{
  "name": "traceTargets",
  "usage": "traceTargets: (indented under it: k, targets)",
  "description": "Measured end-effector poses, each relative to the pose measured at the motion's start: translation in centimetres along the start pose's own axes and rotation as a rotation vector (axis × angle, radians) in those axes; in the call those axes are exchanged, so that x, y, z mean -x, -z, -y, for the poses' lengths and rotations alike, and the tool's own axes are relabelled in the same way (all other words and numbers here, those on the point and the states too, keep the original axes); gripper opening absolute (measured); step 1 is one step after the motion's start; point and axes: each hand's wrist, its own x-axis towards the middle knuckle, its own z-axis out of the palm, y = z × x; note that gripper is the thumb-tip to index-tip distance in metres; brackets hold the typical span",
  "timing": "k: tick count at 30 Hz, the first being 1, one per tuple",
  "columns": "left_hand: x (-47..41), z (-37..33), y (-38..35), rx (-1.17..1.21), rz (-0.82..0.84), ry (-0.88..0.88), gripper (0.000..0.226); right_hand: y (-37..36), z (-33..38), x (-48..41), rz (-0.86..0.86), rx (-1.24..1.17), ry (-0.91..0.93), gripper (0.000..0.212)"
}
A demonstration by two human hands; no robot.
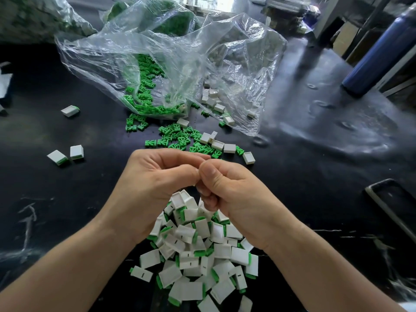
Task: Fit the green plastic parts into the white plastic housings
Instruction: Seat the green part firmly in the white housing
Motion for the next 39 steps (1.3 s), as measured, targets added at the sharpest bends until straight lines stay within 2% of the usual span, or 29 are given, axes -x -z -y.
traceTargets:
  k: [15,23,26,30,34,36,39]
  targets:
    - [0.2,0.0,-0.1,0.026,-0.025,0.022,0.017,-0.3,-0.1,0.1,-0.031,-0.051,0.007,0.042]
    - [0.2,-0.2,-0.2,0.048,-0.022,0.024,0.018,-0.3,0.0,0.0,-0.051,0.004,0.017,0.032]
    - [0.1,-0.1,0.1,0.046,0.017,0.021,0.017,0.1,0.1,0.0,-0.005,-0.035,0.011,0.031]
    - [0.1,0.0,0.3,0.073,0.058,0.031,0.019,0.7,0.0,-0.3,0.057,-0.095,-0.029,0.048]
    - [-0.1,0.2,0.4,0.127,0.03,0.083,0.018,1.6,0.3,-0.5,0.085,-0.13,-0.115,0.057]
    - [-0.3,0.3,0.4,0.094,0.008,0.11,0.02,2.7,0.3,-0.8,-0.011,-0.006,-0.114,0.054]
    - [-0.4,0.2,0.6,0.028,-0.011,0.13,0.028,5.1,-0.3,-1.6,-0.356,0.349,-0.035,0.032]
